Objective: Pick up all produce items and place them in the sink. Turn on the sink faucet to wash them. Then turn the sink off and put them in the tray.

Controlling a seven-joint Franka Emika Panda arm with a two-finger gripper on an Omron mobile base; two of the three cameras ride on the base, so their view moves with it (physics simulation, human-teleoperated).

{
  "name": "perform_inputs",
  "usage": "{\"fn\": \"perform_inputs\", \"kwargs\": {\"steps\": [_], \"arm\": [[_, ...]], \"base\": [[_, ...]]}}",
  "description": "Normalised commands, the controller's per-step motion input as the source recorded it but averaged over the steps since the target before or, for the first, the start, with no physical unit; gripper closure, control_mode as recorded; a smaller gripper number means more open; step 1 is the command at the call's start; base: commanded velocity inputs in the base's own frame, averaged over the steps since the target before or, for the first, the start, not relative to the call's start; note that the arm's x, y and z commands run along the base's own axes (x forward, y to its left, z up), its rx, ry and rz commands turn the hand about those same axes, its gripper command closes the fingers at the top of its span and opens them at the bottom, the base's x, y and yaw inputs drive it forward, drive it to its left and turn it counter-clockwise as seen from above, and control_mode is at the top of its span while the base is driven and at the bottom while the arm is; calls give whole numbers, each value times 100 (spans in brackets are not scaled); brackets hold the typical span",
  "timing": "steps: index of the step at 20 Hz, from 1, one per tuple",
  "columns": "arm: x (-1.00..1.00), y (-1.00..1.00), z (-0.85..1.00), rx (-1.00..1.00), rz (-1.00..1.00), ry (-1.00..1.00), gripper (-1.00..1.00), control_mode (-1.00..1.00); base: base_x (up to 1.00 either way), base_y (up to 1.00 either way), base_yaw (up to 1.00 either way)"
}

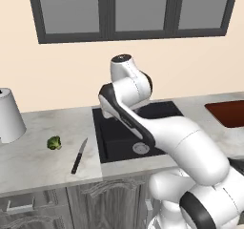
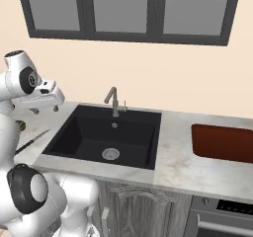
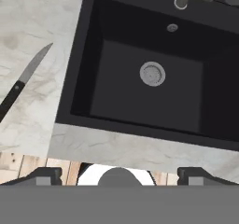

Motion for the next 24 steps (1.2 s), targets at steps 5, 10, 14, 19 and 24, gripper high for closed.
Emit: {"fn": "perform_inputs", "kwargs": {"steps": [5,10,14,19,24], "arm": [[0,69,-22,-3,6,4,-100,-100],[0,62,-23,0,12,3,-100,-100],[0,46,-27,1,14,1,-100,-100],[0,44,-25,3,13,0,-100,-100],[0,31,-33,2,12,0,-100,-100]], "base": [[0,0,0],[0,0,0],[0,0,0],[0,0,0],[0,0,0]]}}
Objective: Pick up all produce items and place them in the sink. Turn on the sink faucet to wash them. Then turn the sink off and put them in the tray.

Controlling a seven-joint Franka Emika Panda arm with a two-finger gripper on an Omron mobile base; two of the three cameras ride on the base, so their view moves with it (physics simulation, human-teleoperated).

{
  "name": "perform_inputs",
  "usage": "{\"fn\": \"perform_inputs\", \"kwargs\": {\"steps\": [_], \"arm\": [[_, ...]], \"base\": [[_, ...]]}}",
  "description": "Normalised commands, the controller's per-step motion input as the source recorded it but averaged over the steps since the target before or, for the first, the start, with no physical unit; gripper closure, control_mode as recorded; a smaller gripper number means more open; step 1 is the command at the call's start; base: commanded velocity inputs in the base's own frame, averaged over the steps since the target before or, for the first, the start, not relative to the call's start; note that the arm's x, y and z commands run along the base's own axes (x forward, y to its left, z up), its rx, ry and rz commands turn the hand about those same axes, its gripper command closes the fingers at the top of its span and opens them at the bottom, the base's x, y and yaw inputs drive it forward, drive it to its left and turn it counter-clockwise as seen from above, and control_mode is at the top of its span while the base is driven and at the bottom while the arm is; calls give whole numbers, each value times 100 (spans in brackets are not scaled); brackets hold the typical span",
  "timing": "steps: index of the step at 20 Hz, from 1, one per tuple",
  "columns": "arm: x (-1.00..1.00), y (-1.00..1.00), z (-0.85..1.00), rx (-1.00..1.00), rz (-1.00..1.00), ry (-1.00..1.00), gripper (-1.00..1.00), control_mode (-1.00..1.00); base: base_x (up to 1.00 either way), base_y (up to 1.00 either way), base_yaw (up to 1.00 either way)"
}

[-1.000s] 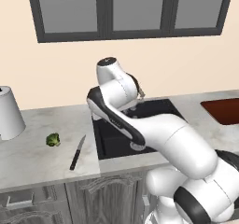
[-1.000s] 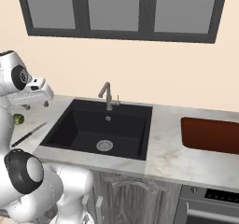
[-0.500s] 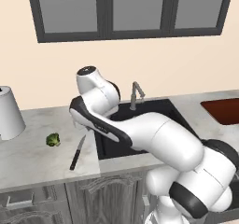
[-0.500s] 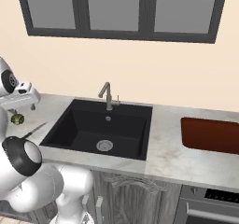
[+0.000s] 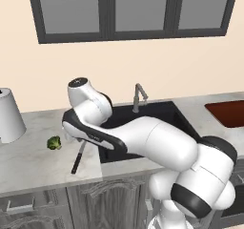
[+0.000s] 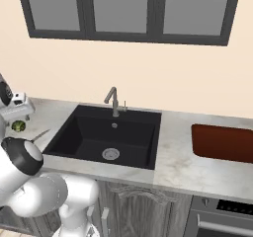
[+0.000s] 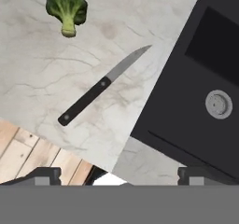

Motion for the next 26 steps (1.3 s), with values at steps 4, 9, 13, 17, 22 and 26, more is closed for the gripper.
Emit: {"fn": "perform_inputs", "kwargs": {"steps": [4,9,13,17,22,26], "arm": [[0,38,-26,1,6,0,-100,-100],[1,27,-19,5,6,0,-100,-100],[16,34,-18,5,4,2,-100,-100],[19,32,-21,1,1,2,-100,-100],[23,28,-20,0,0,8,-100,-100],[20,22,-23,0,0,9,-100,-100]], "base": [[0,0,0],[0,0,0],[0,0,0],[0,0,0],[0,0,0],[0,0,0]]}}
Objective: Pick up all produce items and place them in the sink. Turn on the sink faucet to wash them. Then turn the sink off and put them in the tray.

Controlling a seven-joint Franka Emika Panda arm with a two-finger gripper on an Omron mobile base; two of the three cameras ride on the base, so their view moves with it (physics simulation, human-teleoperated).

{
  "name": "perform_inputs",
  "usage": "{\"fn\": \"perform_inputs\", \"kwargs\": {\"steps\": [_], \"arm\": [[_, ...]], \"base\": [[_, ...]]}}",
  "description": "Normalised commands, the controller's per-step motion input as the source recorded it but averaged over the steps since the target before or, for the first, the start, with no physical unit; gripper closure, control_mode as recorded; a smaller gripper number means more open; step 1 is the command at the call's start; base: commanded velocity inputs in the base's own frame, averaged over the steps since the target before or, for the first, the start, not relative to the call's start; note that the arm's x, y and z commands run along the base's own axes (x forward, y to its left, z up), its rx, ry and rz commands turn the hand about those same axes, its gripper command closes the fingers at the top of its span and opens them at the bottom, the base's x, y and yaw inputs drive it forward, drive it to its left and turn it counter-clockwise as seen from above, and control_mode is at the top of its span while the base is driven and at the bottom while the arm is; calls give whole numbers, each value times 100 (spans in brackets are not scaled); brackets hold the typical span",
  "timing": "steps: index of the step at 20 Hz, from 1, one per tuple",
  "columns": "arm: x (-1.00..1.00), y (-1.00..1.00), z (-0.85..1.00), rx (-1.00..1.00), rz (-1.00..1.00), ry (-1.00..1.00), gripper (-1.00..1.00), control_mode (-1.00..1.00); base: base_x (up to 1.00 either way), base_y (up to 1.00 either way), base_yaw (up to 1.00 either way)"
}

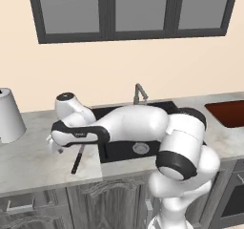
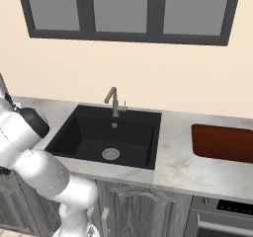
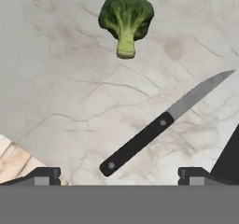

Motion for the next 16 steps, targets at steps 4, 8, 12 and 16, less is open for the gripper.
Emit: {"fn": "perform_inputs", "kwargs": {"steps": [4,8,12,16], "arm": [[23,12,-13,0,0,3,-100,-100],[30,18,-8,-1,0,0,-100,-100],[28,20,-11,-2,0,1,-100,-100],[24,18,-17,-1,0,0,-100,-100]], "base": [[0,0,0],[0,0,0],[0,0,0],[0,0,0]]}}
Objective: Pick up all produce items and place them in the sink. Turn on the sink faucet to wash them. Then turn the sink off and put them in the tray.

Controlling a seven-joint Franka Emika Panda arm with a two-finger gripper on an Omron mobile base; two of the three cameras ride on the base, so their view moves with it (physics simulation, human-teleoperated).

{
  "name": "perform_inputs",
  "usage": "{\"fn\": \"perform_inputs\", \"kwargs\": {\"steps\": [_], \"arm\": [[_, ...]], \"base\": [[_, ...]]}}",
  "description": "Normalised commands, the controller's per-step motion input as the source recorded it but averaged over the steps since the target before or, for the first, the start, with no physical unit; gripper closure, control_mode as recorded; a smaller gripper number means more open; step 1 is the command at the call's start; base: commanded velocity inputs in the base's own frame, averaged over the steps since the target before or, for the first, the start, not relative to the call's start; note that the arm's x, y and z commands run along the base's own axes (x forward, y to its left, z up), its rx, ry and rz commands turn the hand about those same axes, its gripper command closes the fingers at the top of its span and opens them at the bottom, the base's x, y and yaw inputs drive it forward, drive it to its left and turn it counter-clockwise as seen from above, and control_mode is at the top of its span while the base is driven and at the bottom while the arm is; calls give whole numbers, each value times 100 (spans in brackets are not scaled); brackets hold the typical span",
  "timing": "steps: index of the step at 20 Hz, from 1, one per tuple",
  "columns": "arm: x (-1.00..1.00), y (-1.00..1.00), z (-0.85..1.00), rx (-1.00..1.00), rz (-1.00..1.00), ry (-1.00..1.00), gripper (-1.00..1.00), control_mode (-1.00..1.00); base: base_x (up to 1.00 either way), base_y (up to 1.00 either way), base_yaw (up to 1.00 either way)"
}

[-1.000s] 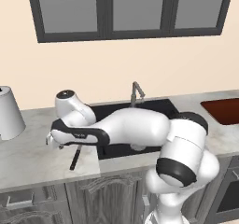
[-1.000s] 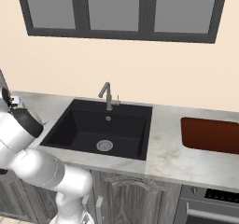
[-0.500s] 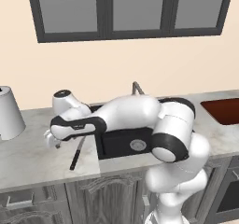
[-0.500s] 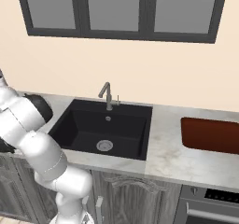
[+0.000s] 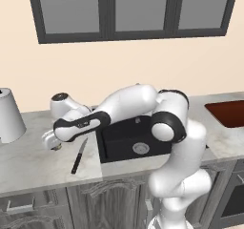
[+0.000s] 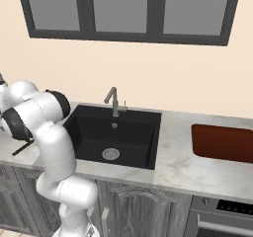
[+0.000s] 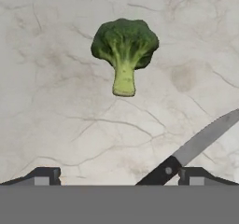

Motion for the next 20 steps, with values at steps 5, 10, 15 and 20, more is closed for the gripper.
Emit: {"fn": "perform_inputs", "kwargs": {"steps": [5,10,15,20], "arm": [[21,22,-15,0,-2,0,-100,-100],[15,9,-5,0,-4,0,-100,-100],[13,0,-2,0,-4,0,-100,-100],[15,0,-9,0,-3,0,-100,-100]], "base": [[0,0,0],[0,0,0],[0,0,0],[0,0,0]]}}
